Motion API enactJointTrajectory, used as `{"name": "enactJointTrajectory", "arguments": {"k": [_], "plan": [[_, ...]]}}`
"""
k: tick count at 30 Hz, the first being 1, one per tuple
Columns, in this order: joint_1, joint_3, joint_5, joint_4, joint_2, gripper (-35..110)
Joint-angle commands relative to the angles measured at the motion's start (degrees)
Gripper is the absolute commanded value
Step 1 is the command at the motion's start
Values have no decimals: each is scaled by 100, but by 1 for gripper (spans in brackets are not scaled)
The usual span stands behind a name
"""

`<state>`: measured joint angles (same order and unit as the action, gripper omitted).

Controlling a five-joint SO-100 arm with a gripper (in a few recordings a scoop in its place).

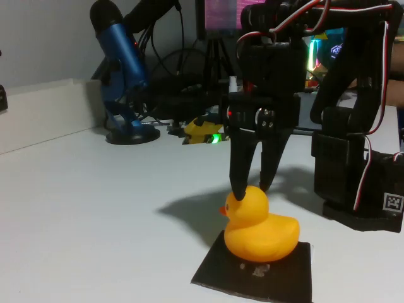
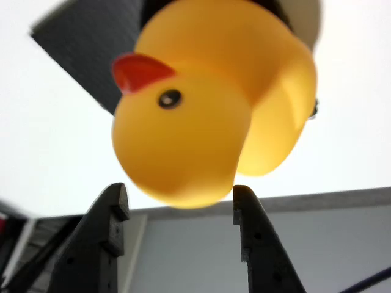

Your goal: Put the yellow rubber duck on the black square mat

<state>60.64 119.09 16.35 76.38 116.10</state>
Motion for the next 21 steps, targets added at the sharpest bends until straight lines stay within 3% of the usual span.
{"name": "enactJointTrajectory", "arguments": {"k": [1,8,21], "plan": [[105,9,0,44,132,23],[158,9,9,53,193,31],[97,-888,44,123,220,31]]}}
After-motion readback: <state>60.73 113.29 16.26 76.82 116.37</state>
